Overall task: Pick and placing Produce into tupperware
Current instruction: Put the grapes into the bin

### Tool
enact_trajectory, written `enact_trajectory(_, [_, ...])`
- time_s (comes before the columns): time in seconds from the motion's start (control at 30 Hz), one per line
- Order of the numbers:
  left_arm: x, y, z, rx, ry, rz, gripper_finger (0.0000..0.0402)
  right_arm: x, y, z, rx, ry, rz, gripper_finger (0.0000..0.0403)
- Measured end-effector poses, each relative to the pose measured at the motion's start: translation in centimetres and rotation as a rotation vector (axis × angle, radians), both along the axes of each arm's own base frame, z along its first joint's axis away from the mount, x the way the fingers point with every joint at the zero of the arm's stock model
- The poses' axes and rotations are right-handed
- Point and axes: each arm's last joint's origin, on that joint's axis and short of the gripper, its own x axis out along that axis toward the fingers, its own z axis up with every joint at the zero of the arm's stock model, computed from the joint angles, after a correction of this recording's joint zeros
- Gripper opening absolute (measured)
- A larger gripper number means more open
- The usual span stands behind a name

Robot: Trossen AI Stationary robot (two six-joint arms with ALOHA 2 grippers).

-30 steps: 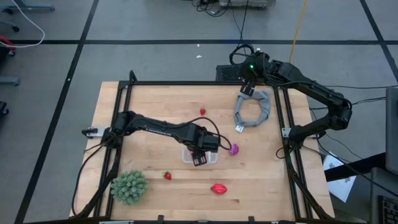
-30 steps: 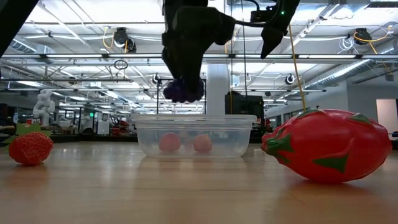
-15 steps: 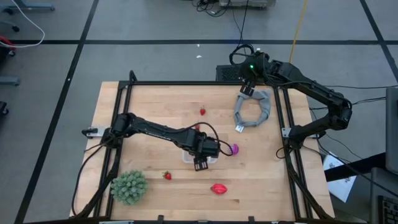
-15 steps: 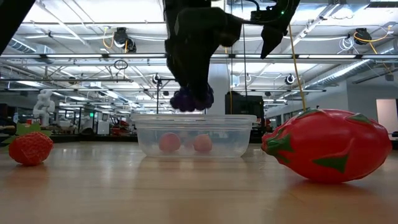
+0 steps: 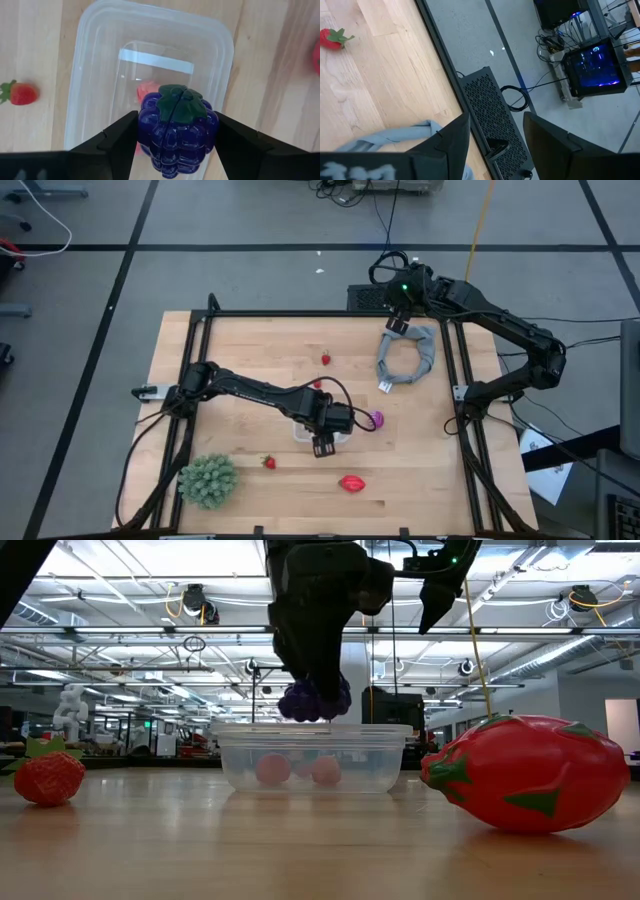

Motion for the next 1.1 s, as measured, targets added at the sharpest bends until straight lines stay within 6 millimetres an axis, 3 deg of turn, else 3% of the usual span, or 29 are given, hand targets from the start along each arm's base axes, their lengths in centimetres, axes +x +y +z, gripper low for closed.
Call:
enact_trajectory(0.37, [0.1, 0.7, 0.0, -0.011, -0.001, 0.056, 0.0237, 0.0, 0.0, 0.0, 0.002, -0.002, -0.002, 0.0177])
enact_trajectory(0.7, [-0.7, 2.4, -2.5, -0.030, 0.087, 0.132, 0.0237, -0.1, 0.1, -0.1, 0.018, 0.006, -0.013, 0.0177])
enact_trajectory(1.1, [-0.1, 2.4, -2.5, -0.039, 0.028, 0.119, 0.0237, -0.1, 0.1, -0.1, 0.019, 0.005, -0.011, 0.0177])
